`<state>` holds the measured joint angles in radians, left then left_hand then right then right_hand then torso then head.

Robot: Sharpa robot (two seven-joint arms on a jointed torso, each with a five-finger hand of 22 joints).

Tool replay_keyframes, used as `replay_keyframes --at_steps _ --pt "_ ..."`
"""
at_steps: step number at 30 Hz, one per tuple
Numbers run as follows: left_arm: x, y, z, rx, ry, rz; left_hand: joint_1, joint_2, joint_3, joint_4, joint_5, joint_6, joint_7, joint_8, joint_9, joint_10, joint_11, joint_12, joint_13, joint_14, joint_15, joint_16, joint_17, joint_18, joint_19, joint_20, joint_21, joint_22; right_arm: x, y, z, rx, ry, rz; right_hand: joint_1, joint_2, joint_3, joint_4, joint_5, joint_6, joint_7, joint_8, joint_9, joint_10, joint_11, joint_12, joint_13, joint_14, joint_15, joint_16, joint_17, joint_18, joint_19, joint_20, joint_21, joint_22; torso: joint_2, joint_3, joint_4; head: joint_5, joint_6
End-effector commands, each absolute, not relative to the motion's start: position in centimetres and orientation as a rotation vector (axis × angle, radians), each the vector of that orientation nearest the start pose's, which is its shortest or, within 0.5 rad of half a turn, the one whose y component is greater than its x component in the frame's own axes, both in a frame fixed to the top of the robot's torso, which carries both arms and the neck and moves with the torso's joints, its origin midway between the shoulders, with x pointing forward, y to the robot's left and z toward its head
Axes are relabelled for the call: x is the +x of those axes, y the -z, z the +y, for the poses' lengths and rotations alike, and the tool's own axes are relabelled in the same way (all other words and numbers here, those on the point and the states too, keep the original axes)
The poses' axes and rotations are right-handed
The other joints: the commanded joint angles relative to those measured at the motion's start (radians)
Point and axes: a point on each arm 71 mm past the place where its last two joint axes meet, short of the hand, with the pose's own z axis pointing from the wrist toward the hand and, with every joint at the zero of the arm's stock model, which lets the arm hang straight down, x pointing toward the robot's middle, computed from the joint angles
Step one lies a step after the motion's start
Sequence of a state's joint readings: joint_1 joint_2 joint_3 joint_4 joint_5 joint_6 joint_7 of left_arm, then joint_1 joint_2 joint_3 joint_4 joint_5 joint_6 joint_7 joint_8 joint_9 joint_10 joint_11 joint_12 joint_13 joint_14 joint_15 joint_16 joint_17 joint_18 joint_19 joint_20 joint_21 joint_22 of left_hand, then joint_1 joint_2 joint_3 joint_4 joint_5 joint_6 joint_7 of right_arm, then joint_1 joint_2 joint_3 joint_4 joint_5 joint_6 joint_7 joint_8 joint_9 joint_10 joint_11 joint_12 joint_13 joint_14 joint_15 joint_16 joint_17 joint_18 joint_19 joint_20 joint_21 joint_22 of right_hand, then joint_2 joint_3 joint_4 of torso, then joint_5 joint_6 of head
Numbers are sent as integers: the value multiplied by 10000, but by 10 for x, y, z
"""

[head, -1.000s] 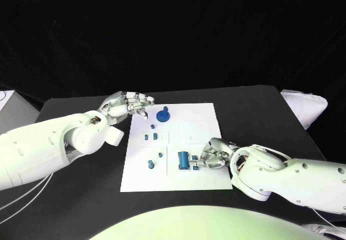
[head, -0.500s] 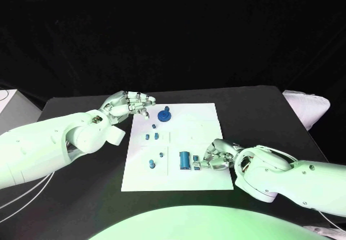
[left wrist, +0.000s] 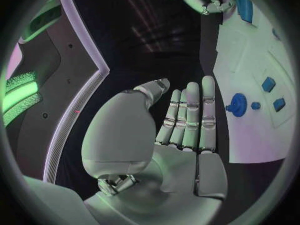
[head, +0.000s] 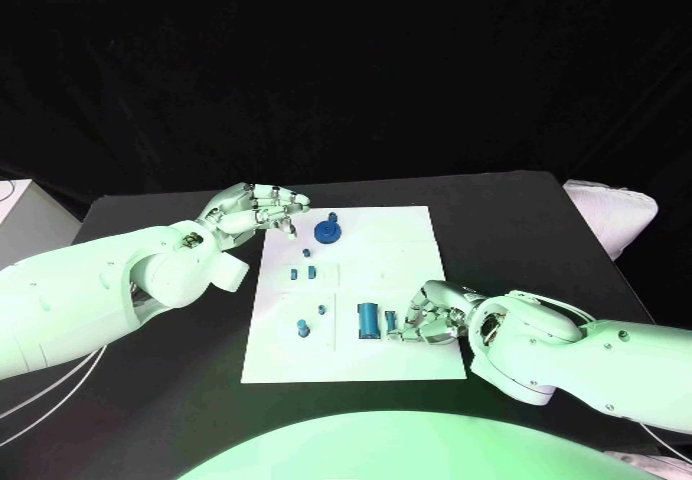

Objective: Assemble the parts on the task board

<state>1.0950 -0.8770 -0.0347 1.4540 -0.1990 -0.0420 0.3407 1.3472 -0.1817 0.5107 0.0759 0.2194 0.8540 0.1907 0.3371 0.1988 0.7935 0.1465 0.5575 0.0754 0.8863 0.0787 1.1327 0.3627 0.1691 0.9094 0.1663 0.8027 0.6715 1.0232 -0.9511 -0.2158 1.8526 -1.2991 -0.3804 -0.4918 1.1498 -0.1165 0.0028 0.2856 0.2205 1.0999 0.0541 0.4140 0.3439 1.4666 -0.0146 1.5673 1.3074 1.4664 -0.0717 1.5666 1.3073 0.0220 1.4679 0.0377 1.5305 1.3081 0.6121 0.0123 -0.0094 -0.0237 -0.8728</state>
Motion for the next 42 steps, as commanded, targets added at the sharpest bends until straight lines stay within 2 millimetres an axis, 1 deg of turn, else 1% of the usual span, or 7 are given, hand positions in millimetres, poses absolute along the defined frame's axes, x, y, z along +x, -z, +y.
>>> replay_keyframes --at_steps 1,11,15,19,21,29,42 --pt "471 232 228 -9650 16013 16952 78 38 69 -1 34 -44 7 35 -12 -79 17 -45 -10 -52 18 17 10 137 32 64 -43 4 348 296 -183 1467 -5546 21458 177 23 -52 24 -31 -49 -4 56 -20 1042 -34 35 2634 1044 -50 42 2635 -134 923 -66 -37 2512 0 -3 3 -6 2" --pt "471 232 228 -9659 16006 16976 91 31 73 -14 27 -39 9 46 -14 -81 18 -36 -12 -56 19 20 10 138 31 65 -38 10 350 297 -182 1563 -5396 21405 272 422 10 60 90 -53 0 41 -66 1042 -32 35 2634 1044 -51 42 2635 -132 921 -68 -45 2510 2 -3 0 5 2" --pt "471 232 227 -9649 15982 17057 89 32 73 -12 26 -39 10 47 -14 -82 19 -35 -12 -57 19 20 9 137 31 66 -38 11 349 298 -180 1556 -5551 21674 213 478 -40 60 312 -62 6 30 -90 1042 -27 35 2634 1044 -46 42 2635 -127 915 -64 -71 2504 -1 -1 -5 -4 2" --pt "471 233 227 -9622 15989 17114 88 31 74 -12 26 -39 11 48 -15 -85 20 -36 -13 -62 21 18 9 137 29 66 -39 11 349 300 -178 1462 -5618 21889 375 421 -49 6 431 -82 2 17 -117 1042 -28 35 2634 1044 -44 42 2635 -123 909 -61 -95 2497 -7 -3 -7 11 2" --pt "471 233 227 -9617 15990 17127 88 31 74 -12 26 -39 11 48 -15 -85 20 -36 -13 -62 21 18 9 137 29 66 -39 11 349 300 -178 1419 -5606 21947 618 394 53 -2 127 -85 2 7 -142 1042 -30 35 2634 1044 -47 42 2635 -125 911 -62 -85 2500 -10 -2 -7 6 2" --pt "471 233 227 -9611 15991 17149 88 31 74 -12 26 -39 11 48 -15 -85 20 -36 -13 -62 21 18 9 137 29 66 -39 11 349 302 -178 1280 -5508 22074 1361 199 441 -63 79 -77 -22 -39 -231 1042 -50 35 2634 1044 -62 42 2635 -120 905 -73 -108 2494 -10 1 -1 -9 2" --pt "471 233 227 -9608 15991 17139 88 31 74 -12 26 -39 11 48 -15 -85 20 -36 -13 -62 21 18 9 137 29 66 -39 11 350 301 -183 1767 -5725 21923 1202 58 471 61 -29 -61 25 -63 -276 1042 -16 35 2634 1044 -41 42 2635 -111 893 -65 -156 2481 -14 -1 0 -18 2"
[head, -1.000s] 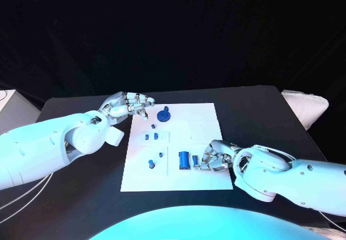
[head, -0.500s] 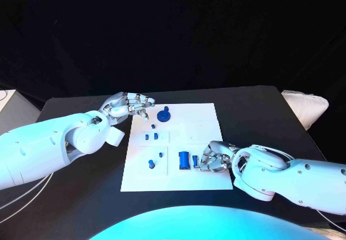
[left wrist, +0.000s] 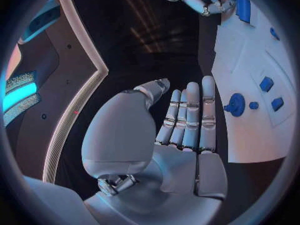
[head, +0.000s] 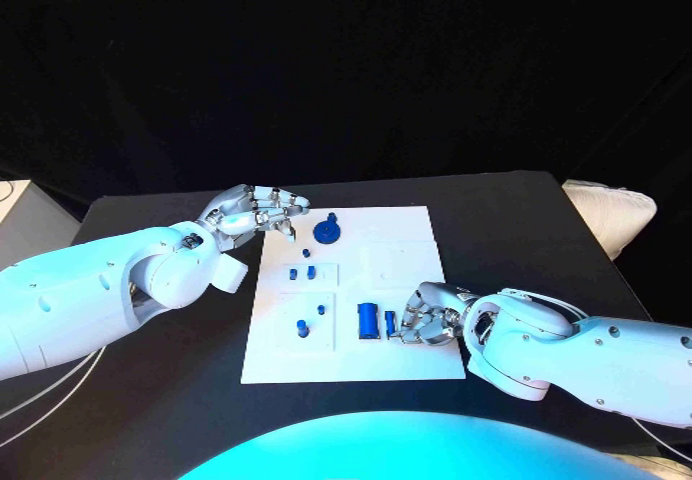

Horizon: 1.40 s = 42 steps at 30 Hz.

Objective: Assemble the parts on the task board

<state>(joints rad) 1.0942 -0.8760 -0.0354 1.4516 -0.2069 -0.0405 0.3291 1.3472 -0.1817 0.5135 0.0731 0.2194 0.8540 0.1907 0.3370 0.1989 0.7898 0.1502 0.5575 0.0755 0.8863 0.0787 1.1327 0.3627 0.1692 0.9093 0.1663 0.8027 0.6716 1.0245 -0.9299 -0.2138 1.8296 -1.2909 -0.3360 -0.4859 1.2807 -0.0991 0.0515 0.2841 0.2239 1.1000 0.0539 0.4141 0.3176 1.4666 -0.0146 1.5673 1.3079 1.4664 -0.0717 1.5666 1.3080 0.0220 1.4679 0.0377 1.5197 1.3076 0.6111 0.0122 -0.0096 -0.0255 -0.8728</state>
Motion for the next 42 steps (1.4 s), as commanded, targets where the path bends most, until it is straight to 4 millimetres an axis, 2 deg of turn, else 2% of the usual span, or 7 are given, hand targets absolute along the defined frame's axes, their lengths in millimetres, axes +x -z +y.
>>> replay_keyframes --at_steps 1,16,24,29,32,35,42 --pt "471 233 227 -9609 15989 17133 88 31 46 16 27 -39 11 48 -16 -49 -17 -35 -15 -62 21 18 9 136 29 66 -39 11 350 301 -184 1889 -5817 21889 -189 -152 -34 80 -60 -62 35 -69 -21 1042 -8 35 2629 1044 -35 42 2628 -107 888 -61 -69 2480 -8 0 -3 13 2" --pt "477 233 236 -10543 16124 16237 0 -3 20 77 12 -19 14 99 -33 103 -21 71 -6 -361 60 -64 -26 121 -171 105 -171 -22 364 277 -205 5216 -10225 20597 -376 -300 -317 32 634 -969 415 -521 -225 699 315 -836 2334 1044 209 42 2628 131 551 127 -1361 2142 -147 -92 -74 -80 2" --pt "484 233 242 -11092 15995 15195 -37 -28 47 160 -31 1 -4 161 -70 520 -53 112 -38 -907 106 -595 -309 120 -561 177 -666 -254 411 263 -231 7215 -11138 18430 544 -103 -19 -49 743 -1373 603 -633 -256 -227 484 -2729 1616 713 363 -667 1650 552 -137 296 -3833 1431 -354 -216 -112 -83 286" --pt "491 233 248 -11354 15640 14259 -22 -110 153 225 -76 19 -47 245 -93 1264 -109 -206 -95 -1378 228 -2192 -1022 82 -1084 329 -1636 -787 445 257 -246 8281 -11292 16841 1260 -140 684 -13 472 -1685 749 -588 -241 -2225 619 -6263 -184 -331 491 -2641 -513 1236 -1519 436 -8576 -274 -467 -275 -133 -57 679" --pt "498 234 252 -11536 15317 13671 15 -173 254 250 -97 42 -37 324 -94 1747 -88 -1156 -117 -910 283 -3526 -1496 109 -1075 465 -2443 -1305 463 254 -251 8592 -11269 16118 1467 -286 1248 9 428 -1893 841 -495 -208 -3880 709 -9365 -2288 -1391 589 -4594 -2283 1597 -2451 530 -11734 -1754 -539 -290 -129 -16 895" --pt "506 236 255 -11653 14928 13148 35 -264 446 285 -101 -131 -86 186 -162 2084 63 -2383 -128 -1147 545 -5186 -1954 73 -1483 760 -3736 -2125 481 253 -255 8900 -11241 15433 1532 -489 2029 0 269 -2031 934 -414 -199 -3854 797 -10390 -3855 -2575 695 -7058 -4374 1603 -2614 655 -12601 -2659 -616 -292 -126 72 1076" --pt "526 244 259 -11763 14206 12466 18 -258 334 277 -86 -530 -327 -567 -413 2044 404 -4085 -130 -1077 898 -7396 -2406 111 -1461 1170 -5856 -3768 511 253 -256 9159 -11377 14539 1423 -956 3993 -297 -47 -2232 1270 -707 -511 -3799 1249 -13378 -8194 -3806 1211 -10438 -6488 1589 -3509 1151 -14572 -5048 -755 -253 -140 250 1364"
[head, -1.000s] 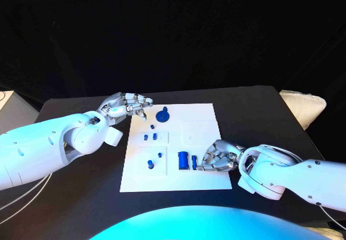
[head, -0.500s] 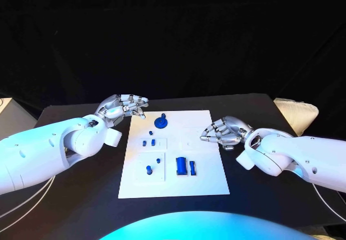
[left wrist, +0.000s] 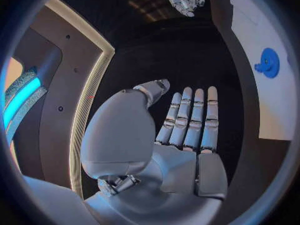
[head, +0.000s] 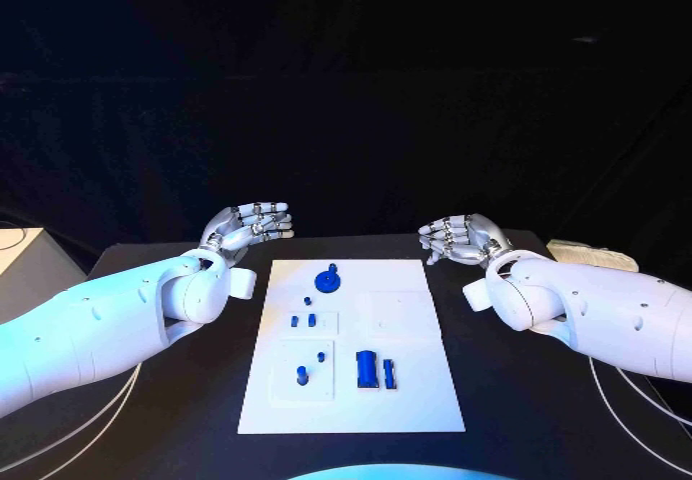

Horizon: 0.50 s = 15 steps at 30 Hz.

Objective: Assemble the parts on the task board

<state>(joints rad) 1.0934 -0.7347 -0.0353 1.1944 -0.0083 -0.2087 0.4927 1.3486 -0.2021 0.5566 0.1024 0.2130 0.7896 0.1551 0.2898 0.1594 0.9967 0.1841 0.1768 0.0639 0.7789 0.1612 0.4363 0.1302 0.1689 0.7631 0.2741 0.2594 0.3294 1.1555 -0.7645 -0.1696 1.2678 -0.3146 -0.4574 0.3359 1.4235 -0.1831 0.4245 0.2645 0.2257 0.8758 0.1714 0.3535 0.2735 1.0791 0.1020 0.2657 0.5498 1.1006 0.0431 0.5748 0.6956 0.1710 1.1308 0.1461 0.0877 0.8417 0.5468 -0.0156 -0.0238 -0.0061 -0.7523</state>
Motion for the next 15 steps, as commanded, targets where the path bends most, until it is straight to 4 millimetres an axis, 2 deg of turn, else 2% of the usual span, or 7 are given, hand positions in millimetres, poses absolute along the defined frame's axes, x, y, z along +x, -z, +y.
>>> replay_keyframes --at_steps 1,2,3,6,7,12,15 --pt "527 245 260 -11768 14157 12426 8 -42 -127 -21 -22 185 64 -114 -16 -67 80 -380 -15 -3 90 -582 -109 107 28 102 -561 -465 513 253 -256 9164 -11405 14496 -106 -146 461 -244 -134 57 122 -198 -135 227 110 -601 -1184 -82 107 -1004 -724 113 -215 134 -262 -835 -113 35 7 62 215" --pt "529 245 260 -11772 14104 12383 16 -27 -153 -28 -20 257 103 -126 -14 -110 73 -470 -16 -3 99 -714 -133 103 57 108 -676 -567 515 253 -256 9168 -11441 14458 -238 -146 645 -439 -185 109 134 -320 -207 433 145 -802 -1790 67 139 -1485 -1071 142 -274 170 -242 -1373 -109 47 7 68 262" --pt "526 248 256 -11676 14254 13187 -4046 2021 -5566 -1024 -2130 -7896 -1551 -2898 -1594 -9967 -1841 -1768 -639 -7789 -1612 -4363 -1302 -1689 -7631 -2741 -2594 -3294 512 256 -256 8941 -10752 15103 -4370 1831 -4245 -2645 -2257 -8758 -1714 -3535 -2735 -3049 -1020 -2657 -5498 -3312 -431 -5748 -6956 -1710 -3513 -1461 -877 -8417 -54 12 -1 39 123" --pt "525 247 254 -11688 14211 13164 -4802 2021 -5566 -1024 -2130 -7896 -1551 -2898 -1594 -9967 -1841 -1768 -639 -7789 -1612 -4363 -1302 -1689 -7631 -2741 -2594 -3294 511 255 -253 9052 -10840 14984 -5287 1831 -4245 -2645 -2257 -8758 -1714 -3535 -2735 -3619 -1020 -2657 -5498 -3902 -431 -5748 -6956 -1710 -4244 -1461 -877 -8417 -52 18 9 40 183" --pt "524 247 253 -11695 14182 13149 -5138 2021 -5566 -1024 -2130 -7896 -1551 -2898 -1594 -9967 -1841 -1768 -639 -7789 -1612 -4363 -1302 -1689 -7631 -2741 -2594 -3294 510 255 -251 9127 -10898 14905 -5631 1831 -4245 -2645 -2257 -8758 -1714 -3535 -2735 -10791 -1020 -2657 -5498 -11006 -431 -5748 -6956 -1710 -11308 -1461 -877 -8417 -52 22 16 41 224" --pt "517 245 243 -11766 13899 13001 -13486 2021 -5566 -1024 -2130 -7896 -1551 -2898 -1594 -9967 -1841 -1768 -639 -7789 -1612 -4363 -1302 -1689 -7631 -2741 -2594 -3294 499 249 -234 9869 -11403 14144 -14235 1831 -4245 -2645 -2257 -8758 -1714 -3535 -2735 -10791 -1020 -2657 -5498 -11006 -431 -5748 -6956 -1710 -11308 -1461 -877 -8417 -44 63 84 47 621" --pt "509 243 234 -11825 13651 12873 -13486 2021 -5566 -1024 -2130 -7896 -1551 -2898 -1594 -9967 -1841 -1768 -639 -7789 -1612 -4363 -1302 -1689 -7631 -2741 -2594 -3294 489 242 -221 10517 -11753 13519 -14235 1831 -4245 -2645 -2257 -8758 -1714 -3535 -2735 -10791 -1020 -2657 -5498 -11006 -431 -5748 -6956 -1710 -11308 -1461 -877 -8417 -37 97 141 52 954"
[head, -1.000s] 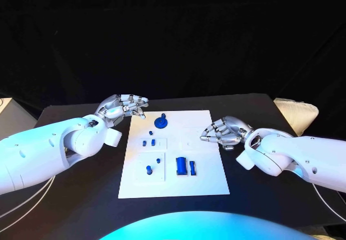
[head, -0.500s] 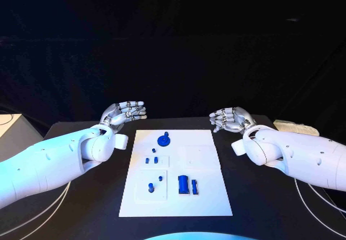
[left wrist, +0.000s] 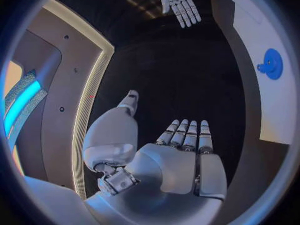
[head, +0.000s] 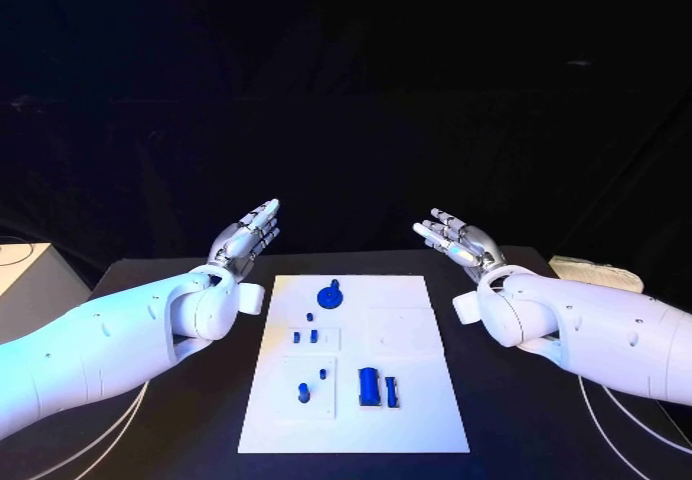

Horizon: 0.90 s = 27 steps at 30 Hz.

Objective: Assemble the parts on the task board

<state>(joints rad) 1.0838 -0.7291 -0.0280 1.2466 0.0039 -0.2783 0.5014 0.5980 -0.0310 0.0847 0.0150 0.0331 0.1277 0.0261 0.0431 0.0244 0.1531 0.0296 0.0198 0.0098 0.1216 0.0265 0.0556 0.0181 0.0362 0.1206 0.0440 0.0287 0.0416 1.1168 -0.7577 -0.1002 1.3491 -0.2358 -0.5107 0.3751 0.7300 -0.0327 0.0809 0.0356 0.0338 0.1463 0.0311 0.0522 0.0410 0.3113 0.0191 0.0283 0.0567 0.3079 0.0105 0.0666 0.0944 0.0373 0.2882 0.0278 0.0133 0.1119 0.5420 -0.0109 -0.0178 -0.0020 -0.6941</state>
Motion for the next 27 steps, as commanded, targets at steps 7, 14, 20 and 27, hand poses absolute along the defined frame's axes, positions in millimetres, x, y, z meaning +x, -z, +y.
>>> replay_keyframes --at_steps 7,14,20,27 --pt "484 234 209 -11987 12872 12473 -5980 310 -847 -150 -331 -1277 -261 -431 -244 -1531 -296 -198 -98 -1216 -265 -556 -181 -362 -1206 -440 -287 -416 467 228 -197 11802 -12222 12403 -7300 327 -809 -356 -338 -1463 -311 -522 -410 -3113 -191 -283 -567 -3079 -105 -666 -944 -373 -2882 -278 -133 -1119 21 104 169 19 889" --pt "466 226 196 -12069 12409 12239 -5980 310 -847 -150 -331 -1277 -261 -431 -244 -1531 -296 -198 -98 -1216 -265 -556 -181 -362 -1206 -440 -287 -416 462 224 -192 12089 -12289 12178 -7300 327 -809 -356 -338 -1463 -311 -522 -410 -3113 -191 -283 -567 -3079 -105 -666 -944 -373 -2882 -278 -133 -1119 22 109 178 20 941" --pt "462 224 192 -12089 12289 12178 -5980 310 -847 -150 -331 -1277 -261 -431 -244 -1531 -296 -198 -98 -1216 -265 -556 -181 -362 -1206 -440 -287 -416 462 224 -192 12089 -12289 12178 -7300 327 -809 -356 -338 -1463 -311 -522 -410 -3113 -191 -283 -567 -3079 -105 -666 -944 -373 -2882 -278 -133 -1119 22 109 178 20 941" --pt "462 224 192 -12089 12289 12178 -5980 310 -847 -150 -331 -1277 -261 -431 -244 -1531 -296 -198 -98 -1216 -265 -556 -181 -362 -1206 -440 -287 -416 462 224 -192 12089 -12289 12178 -7300 327 -809 -356 -338 -1463 -311 -522 -410 -3113 -191 -283 -567 -3079 -105 -666 -944 -373 -2882 -278 -133 -1119 22 109 178 20 941"
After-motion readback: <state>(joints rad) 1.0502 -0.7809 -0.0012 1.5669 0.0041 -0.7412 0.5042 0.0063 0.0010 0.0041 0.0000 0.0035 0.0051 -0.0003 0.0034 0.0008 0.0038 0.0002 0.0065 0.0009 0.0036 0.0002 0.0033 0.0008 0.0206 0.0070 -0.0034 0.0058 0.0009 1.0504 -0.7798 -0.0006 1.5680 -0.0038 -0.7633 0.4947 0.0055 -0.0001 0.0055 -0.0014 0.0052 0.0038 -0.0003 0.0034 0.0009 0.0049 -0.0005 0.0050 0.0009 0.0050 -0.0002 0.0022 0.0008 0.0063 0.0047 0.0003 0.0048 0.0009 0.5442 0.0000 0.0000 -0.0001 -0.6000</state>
